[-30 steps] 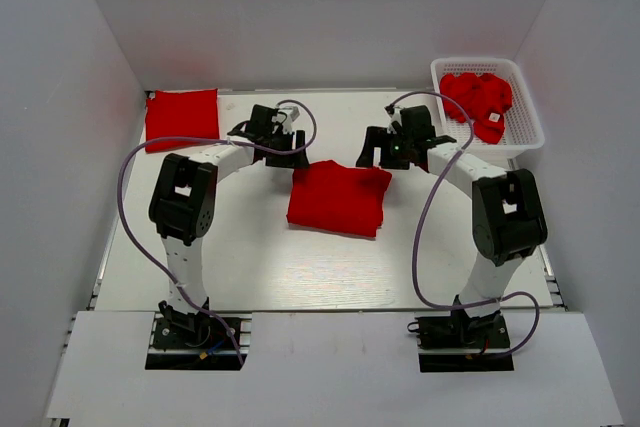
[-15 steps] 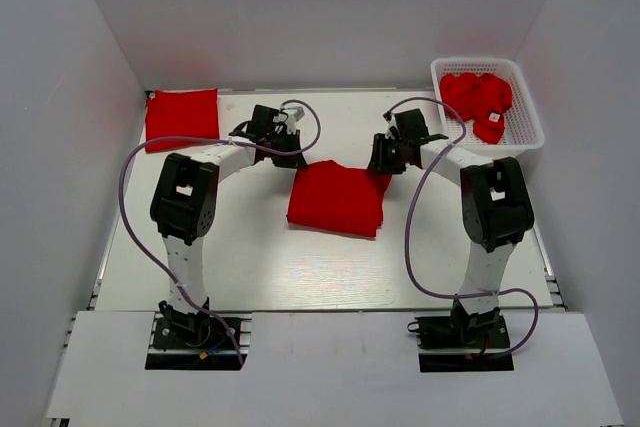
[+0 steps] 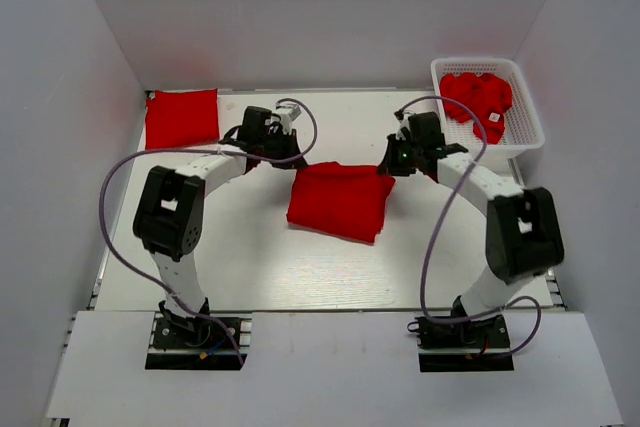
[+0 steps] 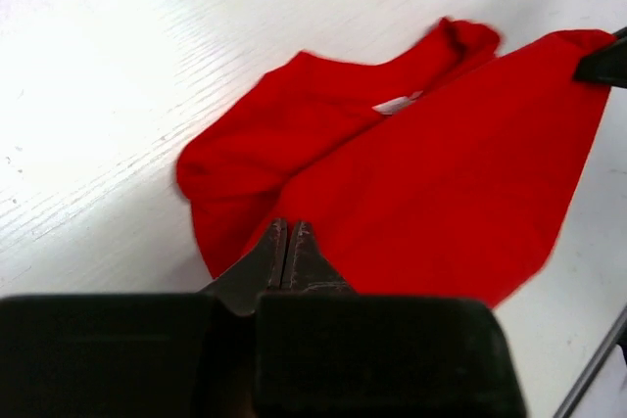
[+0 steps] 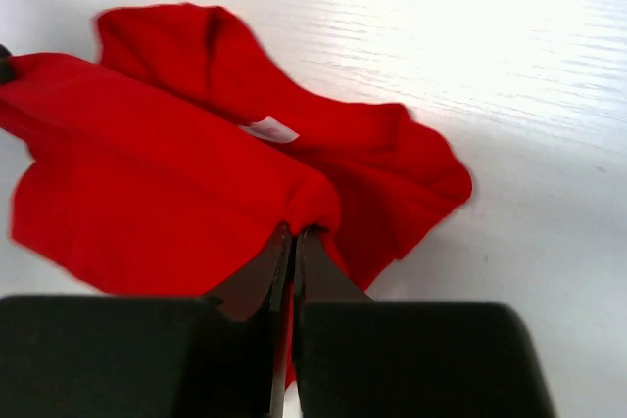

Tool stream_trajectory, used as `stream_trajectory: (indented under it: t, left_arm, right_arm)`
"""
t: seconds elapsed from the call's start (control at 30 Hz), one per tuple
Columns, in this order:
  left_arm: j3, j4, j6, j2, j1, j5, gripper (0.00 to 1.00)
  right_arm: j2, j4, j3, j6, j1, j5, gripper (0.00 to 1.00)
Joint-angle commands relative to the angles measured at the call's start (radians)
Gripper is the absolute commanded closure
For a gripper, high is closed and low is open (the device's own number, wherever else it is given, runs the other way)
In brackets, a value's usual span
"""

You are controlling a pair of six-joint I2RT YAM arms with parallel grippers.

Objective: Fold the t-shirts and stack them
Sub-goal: Smooth out wrinkles on the folded tshirt

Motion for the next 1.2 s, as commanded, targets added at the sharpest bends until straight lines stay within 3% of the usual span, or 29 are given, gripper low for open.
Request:
stream_trajectory:
  t: [0.0,0.27,0.6,0.67,0.77,0.97,1.17]
  left_arm:
    - [-0.038,0.079,0.020,-0.161,-0.011,0.042,1.00]
    - [-0.080,0.147,0.030,-0.243,-0.011,0.070,1.00]
    - [0.118,0.198,0.040,0.013,-0.011,0.117,1.00]
    - [0.127,0.284,0.029,0.064,-0.011,0.145,1.00]
    - [0.150,0.372,0.000,0.125,-0.011,0.160,1.00]
    - [0.287,0.352,-0.010,0.307,-0.011,0.160,1.00]
    - [0.333,0.480,-0.010,0.371,-0.011,0.180,1.00]
  right_arm:
    - [-0.123,0.037,-0.050,0.019,-0.003,0.001,1.00]
    - [-0.292,0.062,-0.179,0.048,-0.006,0.045,1.00]
    - [-0.228,0.062,-0.179,0.080,-0.036,0.133,1.00]
    - [-0.217,0.068,-0.185,0.085,-0.050,0.139,1.00]
    - [-0.185,0.112,-0.200,0.077,-0.067,0.139,1.00]
    - [-0.050,0.189,-0.165,0.080,-0.098,0.101,1.00]
    - [0.019,0.269,-0.162,0.115,-0.127,0.122,1.00]
